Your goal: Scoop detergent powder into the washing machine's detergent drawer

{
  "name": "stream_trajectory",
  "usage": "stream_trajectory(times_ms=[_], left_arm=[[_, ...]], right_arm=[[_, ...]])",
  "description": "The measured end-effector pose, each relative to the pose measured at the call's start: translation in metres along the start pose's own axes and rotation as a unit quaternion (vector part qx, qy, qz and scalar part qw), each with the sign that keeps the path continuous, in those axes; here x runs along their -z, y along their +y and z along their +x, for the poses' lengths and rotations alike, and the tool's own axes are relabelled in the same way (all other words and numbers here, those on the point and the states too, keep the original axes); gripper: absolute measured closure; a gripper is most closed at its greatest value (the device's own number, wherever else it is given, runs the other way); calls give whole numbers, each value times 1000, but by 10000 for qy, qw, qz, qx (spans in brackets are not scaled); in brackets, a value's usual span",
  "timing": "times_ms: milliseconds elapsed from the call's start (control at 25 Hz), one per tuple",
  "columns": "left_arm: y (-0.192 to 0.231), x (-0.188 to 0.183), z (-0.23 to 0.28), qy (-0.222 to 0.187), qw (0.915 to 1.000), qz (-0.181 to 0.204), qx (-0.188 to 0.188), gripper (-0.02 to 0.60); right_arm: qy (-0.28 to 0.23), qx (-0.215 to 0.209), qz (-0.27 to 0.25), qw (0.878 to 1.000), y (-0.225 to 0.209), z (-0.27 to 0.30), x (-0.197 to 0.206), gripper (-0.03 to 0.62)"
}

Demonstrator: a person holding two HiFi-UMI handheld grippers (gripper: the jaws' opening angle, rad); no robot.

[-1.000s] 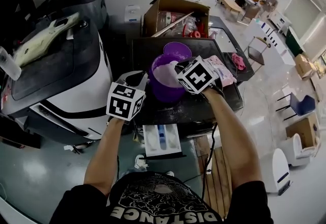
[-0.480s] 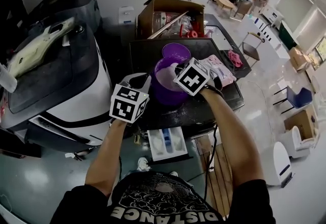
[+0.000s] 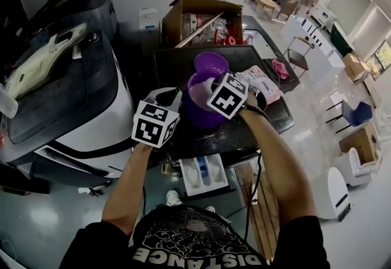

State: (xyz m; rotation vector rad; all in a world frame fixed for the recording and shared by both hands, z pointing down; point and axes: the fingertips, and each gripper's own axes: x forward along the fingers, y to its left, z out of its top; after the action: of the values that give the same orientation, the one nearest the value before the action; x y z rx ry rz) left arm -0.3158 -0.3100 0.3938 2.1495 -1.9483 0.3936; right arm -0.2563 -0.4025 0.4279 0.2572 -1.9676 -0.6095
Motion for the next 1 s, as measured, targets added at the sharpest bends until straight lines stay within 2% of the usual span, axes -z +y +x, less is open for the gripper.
stream_trajectory(times_ms=[760,1000], left_arm=[[2,2,2,-15,10000,-37,-8,577],[0,3,2,5,10000,-25,-6,577]], right_arm=[[386,-585,108,9975,4,8,2,559],[392,-734,-13,9965,9,9,-3,559]])
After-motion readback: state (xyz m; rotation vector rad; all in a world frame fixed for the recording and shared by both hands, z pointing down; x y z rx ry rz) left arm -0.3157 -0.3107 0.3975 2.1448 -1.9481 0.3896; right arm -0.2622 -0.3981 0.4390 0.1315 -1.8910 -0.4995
